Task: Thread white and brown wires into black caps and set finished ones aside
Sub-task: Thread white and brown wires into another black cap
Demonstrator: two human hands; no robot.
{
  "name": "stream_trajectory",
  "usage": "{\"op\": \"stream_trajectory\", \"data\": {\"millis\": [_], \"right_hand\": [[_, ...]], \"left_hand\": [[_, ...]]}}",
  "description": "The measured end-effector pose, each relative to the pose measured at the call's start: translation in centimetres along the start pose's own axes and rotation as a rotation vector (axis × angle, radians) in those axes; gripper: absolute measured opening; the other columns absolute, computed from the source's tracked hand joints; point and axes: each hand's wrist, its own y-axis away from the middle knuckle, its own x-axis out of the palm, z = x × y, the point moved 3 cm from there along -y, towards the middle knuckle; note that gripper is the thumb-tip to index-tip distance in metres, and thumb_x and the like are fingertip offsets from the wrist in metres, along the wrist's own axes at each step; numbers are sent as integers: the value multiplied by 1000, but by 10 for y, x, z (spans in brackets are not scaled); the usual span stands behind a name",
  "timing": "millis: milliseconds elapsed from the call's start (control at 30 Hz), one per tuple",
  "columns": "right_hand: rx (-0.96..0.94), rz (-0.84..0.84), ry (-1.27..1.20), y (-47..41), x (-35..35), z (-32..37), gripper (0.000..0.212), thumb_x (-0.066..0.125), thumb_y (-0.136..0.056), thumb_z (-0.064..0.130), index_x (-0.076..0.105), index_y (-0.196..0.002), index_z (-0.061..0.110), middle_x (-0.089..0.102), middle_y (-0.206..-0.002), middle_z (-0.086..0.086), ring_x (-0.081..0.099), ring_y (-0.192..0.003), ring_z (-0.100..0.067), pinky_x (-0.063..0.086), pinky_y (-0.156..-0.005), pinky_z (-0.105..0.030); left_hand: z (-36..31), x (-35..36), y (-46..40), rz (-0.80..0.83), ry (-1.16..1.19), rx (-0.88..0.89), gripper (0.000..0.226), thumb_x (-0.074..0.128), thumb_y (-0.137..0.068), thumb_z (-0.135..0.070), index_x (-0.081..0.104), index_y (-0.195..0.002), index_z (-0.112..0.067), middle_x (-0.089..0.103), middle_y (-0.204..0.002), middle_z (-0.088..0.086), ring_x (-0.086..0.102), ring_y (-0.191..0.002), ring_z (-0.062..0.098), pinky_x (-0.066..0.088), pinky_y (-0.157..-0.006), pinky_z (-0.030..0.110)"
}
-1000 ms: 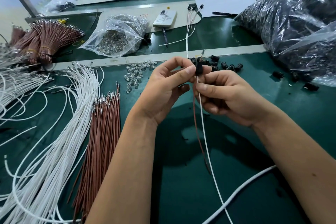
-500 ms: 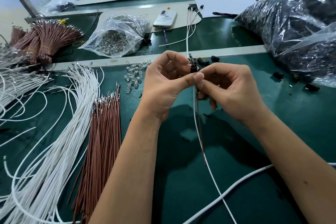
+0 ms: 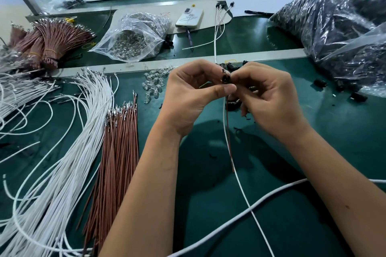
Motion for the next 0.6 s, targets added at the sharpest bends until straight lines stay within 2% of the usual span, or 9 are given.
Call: {"op": "stream_trajectory", "data": {"millis": [67, 233, 433, 600], "right_hand": [[-58, -15, 79, -1, 0, 1, 20, 70, -91, -5, 74, -98, 13, 64, -87, -1, 63, -64, -12, 51, -48, -23], [-112, -22, 180, -2, -2, -1, 10, 71, -91, -3, 76, -96, 5, 66, -87, 0, 63, -68, -9, 51, -57, -25], [-108, -6, 189, 0, -1, 2, 12, 68, -92, -5, 76, -96, 3, 65, -85, -4, 62, -66, -10, 51, -51, -21], [-110, -27, 221, 0, -4, 4, 6, 72, -91, -2, 77, -93, -1, 68, -83, -5, 64, -67, -16, 54, -54, -35]], "left_hand": [[-2, 2, 0, 8, -16, 16, 30, 77, -66, 19, 64, -81, -3, 68, -80, 7, 61, -79, 22, 54, -79, 31], [-3, 4, 3, 27, 4, 21, 31, 73, -67, 23, 64, -84, -2, 69, -77, 7, 64, -75, 19, 56, -77, 30], [-2, 4, 3, 22, 5, 32, 31, 73, -67, 24, 65, -84, -1, 70, -77, 7, 67, -74, 18, 56, -75, 30], [-2, 4, 2, 25, 12, 32, 31, 73, -67, 24, 65, -84, -1, 70, -76, 6, 67, -72, 17, 55, -72, 27]]}}
